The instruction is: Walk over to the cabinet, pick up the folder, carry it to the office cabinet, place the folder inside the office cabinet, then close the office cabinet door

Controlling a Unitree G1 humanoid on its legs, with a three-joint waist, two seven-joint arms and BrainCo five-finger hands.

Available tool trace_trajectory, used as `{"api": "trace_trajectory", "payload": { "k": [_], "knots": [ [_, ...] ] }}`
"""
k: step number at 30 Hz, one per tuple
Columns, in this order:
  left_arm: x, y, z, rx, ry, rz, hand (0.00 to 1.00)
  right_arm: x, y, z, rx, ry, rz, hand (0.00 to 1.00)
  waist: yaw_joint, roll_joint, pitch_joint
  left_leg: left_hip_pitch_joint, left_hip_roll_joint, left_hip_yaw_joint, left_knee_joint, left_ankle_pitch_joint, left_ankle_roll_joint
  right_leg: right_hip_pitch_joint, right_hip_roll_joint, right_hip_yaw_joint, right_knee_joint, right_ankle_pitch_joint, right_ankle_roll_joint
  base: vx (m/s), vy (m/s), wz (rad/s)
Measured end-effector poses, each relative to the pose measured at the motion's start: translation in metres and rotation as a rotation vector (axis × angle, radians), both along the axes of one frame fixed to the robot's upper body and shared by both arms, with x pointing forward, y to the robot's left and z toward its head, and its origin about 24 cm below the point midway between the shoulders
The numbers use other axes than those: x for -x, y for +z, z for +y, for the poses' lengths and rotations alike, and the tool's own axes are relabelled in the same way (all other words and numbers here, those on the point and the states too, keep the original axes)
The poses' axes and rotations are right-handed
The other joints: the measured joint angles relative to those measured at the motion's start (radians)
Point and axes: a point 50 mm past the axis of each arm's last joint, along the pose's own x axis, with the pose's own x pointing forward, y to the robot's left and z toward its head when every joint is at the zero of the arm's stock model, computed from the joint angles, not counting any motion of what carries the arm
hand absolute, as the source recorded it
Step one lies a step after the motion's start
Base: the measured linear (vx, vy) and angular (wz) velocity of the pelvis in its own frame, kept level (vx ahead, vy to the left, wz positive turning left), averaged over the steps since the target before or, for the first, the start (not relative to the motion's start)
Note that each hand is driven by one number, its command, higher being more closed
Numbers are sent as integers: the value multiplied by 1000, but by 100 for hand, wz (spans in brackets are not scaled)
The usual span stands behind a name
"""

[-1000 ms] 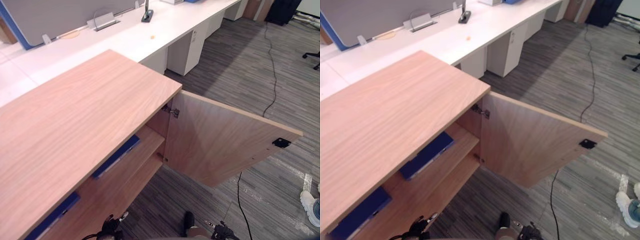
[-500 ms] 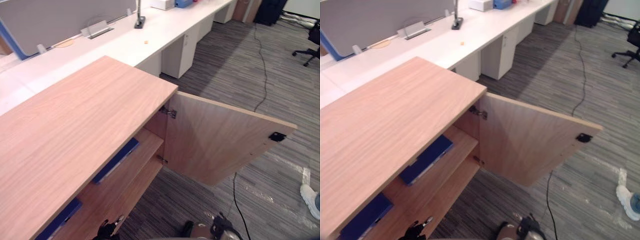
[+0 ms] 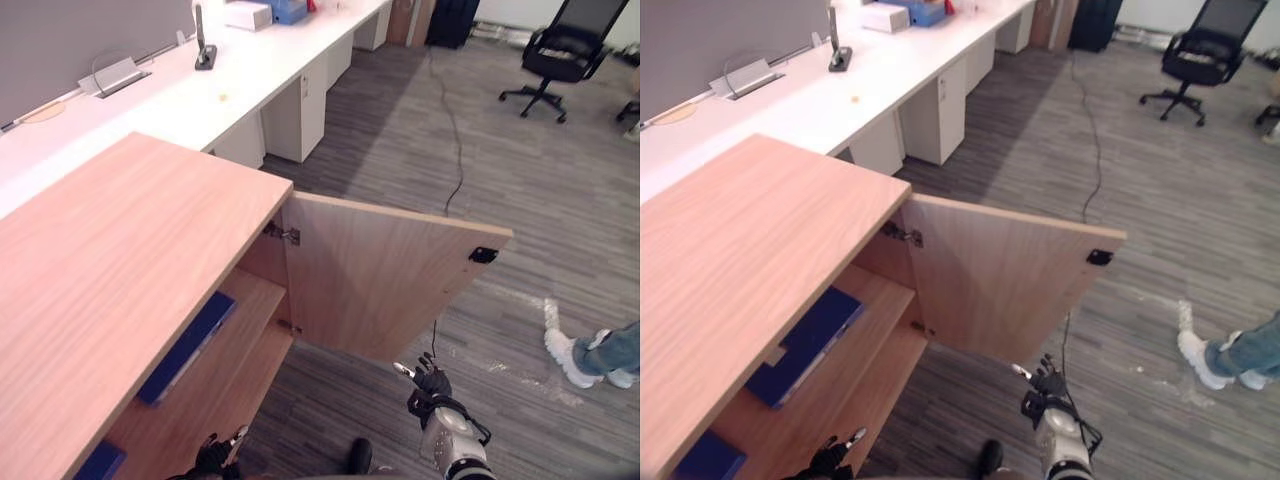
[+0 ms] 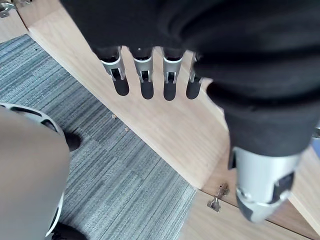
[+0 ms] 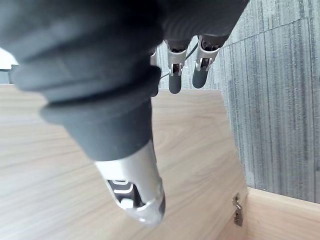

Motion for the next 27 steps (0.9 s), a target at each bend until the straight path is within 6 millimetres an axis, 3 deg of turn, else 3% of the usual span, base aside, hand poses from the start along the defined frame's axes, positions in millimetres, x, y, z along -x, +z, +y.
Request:
{"api": "trace_trajectory", "payload": {
  "k": [3, 7, 15, 18, 27],
  "knots": [
    [0, 0, 1, -6, -13, 6, 0, -5, 8, -6, -10, -62, -49, 0, -3, -5, -6, 11, -14, -2, -4, 1, 1, 1, -10, 0, 0, 6, 10, 49, 65, 1],
    [-1, 0, 1, -8, -17, 11, 0, -15, 21, -16, -10, -140, -114, 0, -9, 13, 1, 19, -18, -6, -2, 2, 1, 11, -16, -2, 0, 6, 11, 41, 29, 1],
    [-1, 0, 1, -22, -44, 15, 0, -53, 69, -73, 83, -333, -285, 0, -10, 33, 15, 21, -28, -38, -3, 8, -4, 26, -28, -19, -1, 7, 17, -63, -14, 8],
    [3, 1, 7, -36, -42, 25, 0, -64, 83, -85, 109, -363, -325, 0, -10, 38, 20, 21, -27, -47, -3, 15, -4, 27, -29, -25, -1, 8, 18, -103, -53, 9],
    [24, -3, 11, -42, -29, 79, 0, -68, 89, -109, 144, -429, -299, 0, -15, 51, 41, 21, -25, -55, -8, 28, -8, 26, -26, -28, -1, 8, 17, -69, -32, 1]
  ]
}}
